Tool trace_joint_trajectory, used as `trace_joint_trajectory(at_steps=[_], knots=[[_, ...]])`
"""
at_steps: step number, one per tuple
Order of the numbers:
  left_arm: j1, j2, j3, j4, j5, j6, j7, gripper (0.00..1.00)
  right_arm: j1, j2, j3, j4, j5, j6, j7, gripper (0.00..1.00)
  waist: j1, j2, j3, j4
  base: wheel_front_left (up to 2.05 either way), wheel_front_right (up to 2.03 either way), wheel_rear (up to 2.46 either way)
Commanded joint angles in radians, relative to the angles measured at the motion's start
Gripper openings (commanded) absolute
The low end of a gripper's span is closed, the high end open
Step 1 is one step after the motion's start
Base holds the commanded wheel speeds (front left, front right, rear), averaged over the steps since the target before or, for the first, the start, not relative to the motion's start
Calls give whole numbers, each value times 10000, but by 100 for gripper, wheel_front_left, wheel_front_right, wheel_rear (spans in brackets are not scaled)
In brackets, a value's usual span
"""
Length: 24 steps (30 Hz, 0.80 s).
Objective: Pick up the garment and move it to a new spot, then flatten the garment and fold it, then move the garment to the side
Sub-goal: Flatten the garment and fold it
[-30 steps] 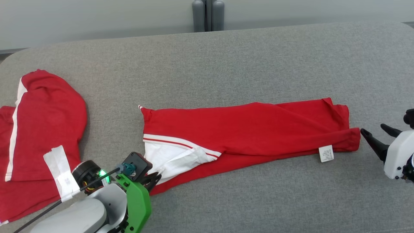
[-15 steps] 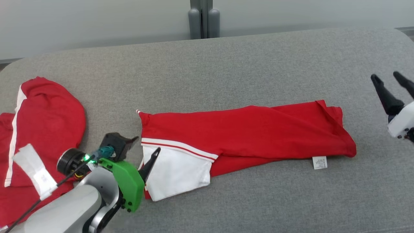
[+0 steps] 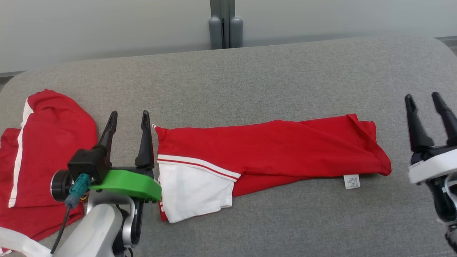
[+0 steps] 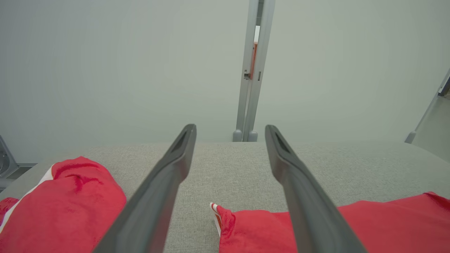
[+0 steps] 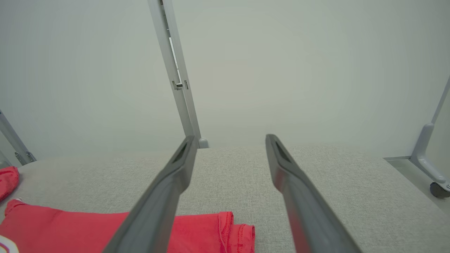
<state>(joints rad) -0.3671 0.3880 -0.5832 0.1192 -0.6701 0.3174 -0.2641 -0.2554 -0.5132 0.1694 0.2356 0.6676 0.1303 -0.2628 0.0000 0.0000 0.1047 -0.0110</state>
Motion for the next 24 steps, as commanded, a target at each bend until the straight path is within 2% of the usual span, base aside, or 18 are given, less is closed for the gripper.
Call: trace_joint_trajectory(at_steps=[1, 5, 13, 17, 24], knots=[[327, -246, 396, -11, 480, -213, 4, 100, 298, 1251, -108, -261, -337, 5, -26, 100, 0, 0, -18, -1, 0, 0, 0], [1344, -1139, 1457, 27, 1715, -820, 2, 100, 782, 1852, -652, -904, -968, 4, -28, 100, 0, 0, -52, -32, 0, 0, 0], [2758, -2631, 3327, -39, 3746, -2132, 0, 100, 1474, 2817, -825, -1241, -1621, 4, -28, 100, 0, 0, -84, -17, 0, 0, 0], [3059, -3044, 3933, 93, 4295, -2719, 0, 100, 1574, 3058, -729, -1183, -1772, 4, -27, 100, 0, 0, -33, 9, 0, 0, 0], [2797, -3325, 4473, 279, 4747, -3306, -1, 100, 1322, 3089, -832, -665, -1947, 4, -27, 100, 0, 0, 228, 183, 0, 0, 0]])
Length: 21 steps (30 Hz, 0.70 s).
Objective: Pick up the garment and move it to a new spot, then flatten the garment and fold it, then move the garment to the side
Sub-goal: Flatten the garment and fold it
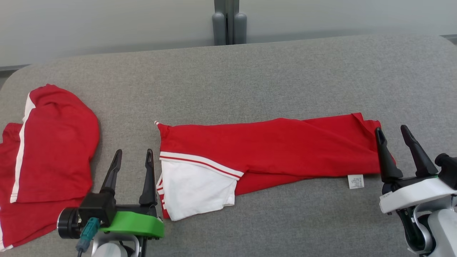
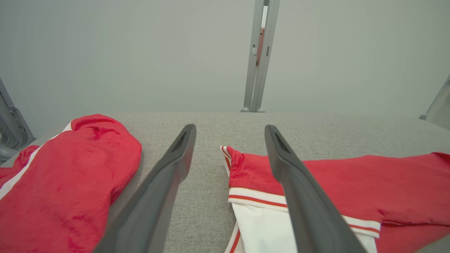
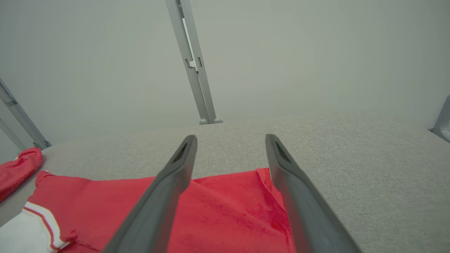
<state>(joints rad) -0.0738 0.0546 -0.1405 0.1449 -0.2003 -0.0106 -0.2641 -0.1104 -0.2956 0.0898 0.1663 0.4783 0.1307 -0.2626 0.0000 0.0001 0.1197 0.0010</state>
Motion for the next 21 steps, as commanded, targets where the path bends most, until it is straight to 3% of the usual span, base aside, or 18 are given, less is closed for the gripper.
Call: trace_joint_trajectory(at_steps=[1, 11, 21], knots=[[-226, -7, 86, 30, 73, -81, -1, 100, -206, 931, -116, 271, -132, 0, -29, 100, 0, -1, 153, 103, 0, 0, 0], [-673, -34, -126, 236, -122, -151, -1, 100, -1262, 1302, -946, 3548, -911, -2, -31, 100, 0, -1, 820, 570, 0, 0, 0], [-875, -33, -254, 629, -110, -258, -3, 100, -1897, 1099, -1625, 5265, -900, -2, -29, 100, 0, -1, 990, 810, 0, 0, 0]])
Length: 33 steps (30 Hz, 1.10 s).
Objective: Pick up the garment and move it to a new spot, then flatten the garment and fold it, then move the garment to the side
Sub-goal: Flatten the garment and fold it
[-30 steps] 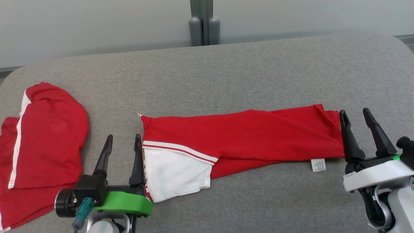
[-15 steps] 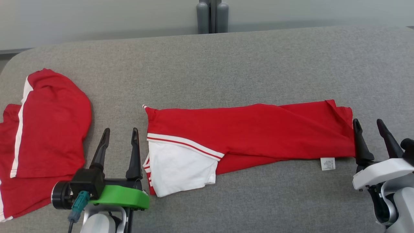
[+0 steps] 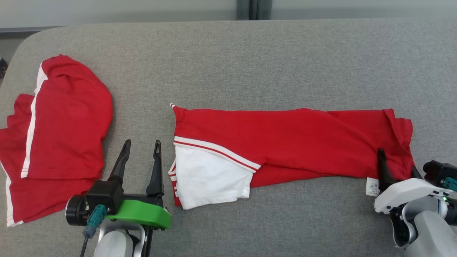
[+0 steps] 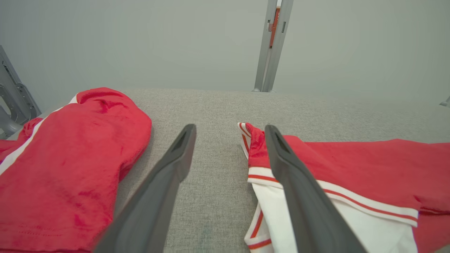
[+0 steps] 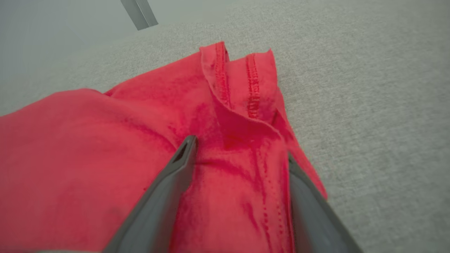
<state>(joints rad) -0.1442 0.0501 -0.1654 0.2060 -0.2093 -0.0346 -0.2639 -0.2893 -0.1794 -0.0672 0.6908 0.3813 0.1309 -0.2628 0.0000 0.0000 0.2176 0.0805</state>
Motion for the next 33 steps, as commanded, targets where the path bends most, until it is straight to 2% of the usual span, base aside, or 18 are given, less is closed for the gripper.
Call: trace_joint_trajectory(at_steps=[1, 13, 17, 24, 25, 26, 27, 30, 33], knots=[[-178, 11, -10, 57, -69, -18, -5, 100, -155, -78, -101, 142, 101, -4, -28, 100, 0, 0, 19, 24, 0, 0, 0], [-304, 10, -147, 81, -178, 63, -3, 100, -468, -127, -1033, 294, -237, -4, -28, 100, 0, 0, 128, -5, 0, 0, 0], [-305, 10, -220, 107, -118, 57, -3, 100, -543, -143, -810, 699, -262, -4, -26, 100, 0, 0, 186, -9, 0, 0, 0], [-330, 12, -260, 144, -90, 72, -3, 100, -837, -125, -107, 1796, 348, -1, 48, 100, 0, 0, 277, 38, 0, 0, 0], [-336, 10, -251, 155, -83, 67, -3, 100, -890, -119, 67, 1922, 483, 1, 64, 95, 0, 0, 281, 45, 0, 0, 0], [-338, 10, -241, 160, -81, 67, -3, 100, -921, -105, 195, 1995, 598, 1, 68, 44, 0, 0, 279, 47, 0, 0, 0], [-337, 11, -226, 172, -80, 64, -3, 100, -953, -113, 376, 2031, 725, 5, 68, 0, 0, 0, 268, 45, 0, 0, 0], [-314, 11, -179, 205, -76, 89, -3, 100, -952, -325, 560, 2078, 1038, -11, 66, 0, 0, 0, 218, 15, 0, 0, 0], [-289, 10, -178, 212, -87, 79, -3, 100, -924, -800, 318, 2173, 1241, -24, 43, 0, 0, 0, 160, -30, 0, 0, 0]])
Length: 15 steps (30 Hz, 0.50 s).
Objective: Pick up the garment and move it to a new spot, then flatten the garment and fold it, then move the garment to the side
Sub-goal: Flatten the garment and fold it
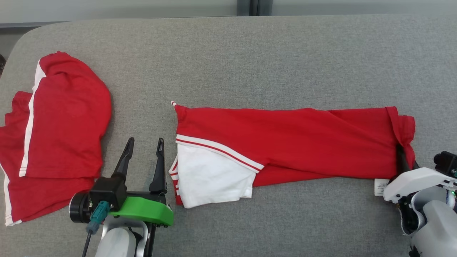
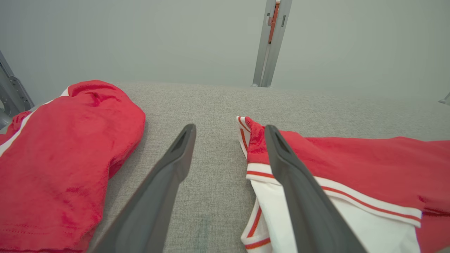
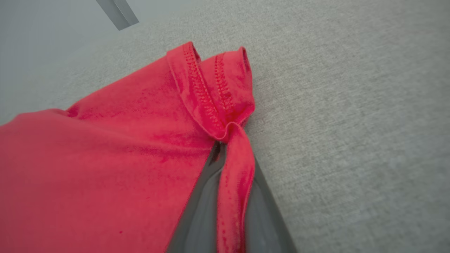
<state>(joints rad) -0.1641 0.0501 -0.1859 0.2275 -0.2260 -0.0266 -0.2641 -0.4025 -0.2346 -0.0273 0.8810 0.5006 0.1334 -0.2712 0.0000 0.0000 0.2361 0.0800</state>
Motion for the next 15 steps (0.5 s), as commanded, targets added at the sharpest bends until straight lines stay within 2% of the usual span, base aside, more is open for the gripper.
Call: trace_joint_trajectory(at_steps=[1, 4, 9, 15], knots=[[-82, 10, 20, 3, 78, -7, -1, 100, 203, -426, -219, 298, 106, -50, 114, 0, 0, 0, -49, -42, 0, 0, 0], [-52, 11, 23, 20, 68, -11, -1, 100, 149, -659, -572, 311, 270, -46, 80, 0, 0, 0, -111, -84, 0, 0, 0], [-38, 11, 34, 0, -151, -4, -1, 100, 90, -1465, -1174, 396, 190, -43, 68, 0, 0, 0, -165, -131, 0, 0, 0], [-49, 14, 81, -23, -262, -7, -1, 100, -142, -1666, -1699, 189, -159, -35, 68, 0, 0, 0, -320, -266, 0, 0, 0]])
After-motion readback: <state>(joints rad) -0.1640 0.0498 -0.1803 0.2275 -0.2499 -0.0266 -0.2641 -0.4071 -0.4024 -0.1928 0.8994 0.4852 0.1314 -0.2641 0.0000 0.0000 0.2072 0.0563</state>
